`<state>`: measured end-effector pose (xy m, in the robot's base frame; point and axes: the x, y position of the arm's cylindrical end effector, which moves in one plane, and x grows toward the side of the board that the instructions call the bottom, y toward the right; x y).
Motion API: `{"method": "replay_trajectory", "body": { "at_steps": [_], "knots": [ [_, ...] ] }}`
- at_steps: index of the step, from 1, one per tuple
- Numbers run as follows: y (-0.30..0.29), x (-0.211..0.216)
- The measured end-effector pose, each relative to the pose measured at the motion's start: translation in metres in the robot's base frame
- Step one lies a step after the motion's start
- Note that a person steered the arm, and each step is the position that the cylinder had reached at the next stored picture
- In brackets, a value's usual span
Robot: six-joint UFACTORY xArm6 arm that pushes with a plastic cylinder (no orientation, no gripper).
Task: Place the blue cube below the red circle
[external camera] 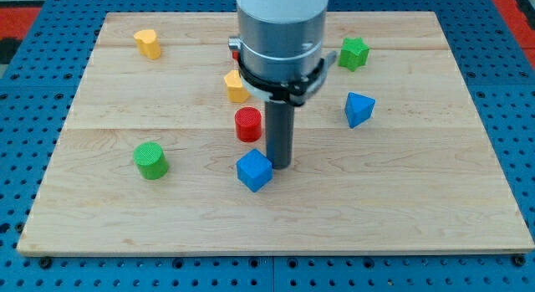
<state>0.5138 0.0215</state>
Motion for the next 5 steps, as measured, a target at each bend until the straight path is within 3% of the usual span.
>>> {"method": "replay_trajectory", "body": {
  "at_steps": [1, 2, 3, 5],
  "knots": [
    [0.004, 0.019],
    [-0.034, 0.011],
    [-0.027, 0.012],
    [0.172, -0.021]
  ]
}}
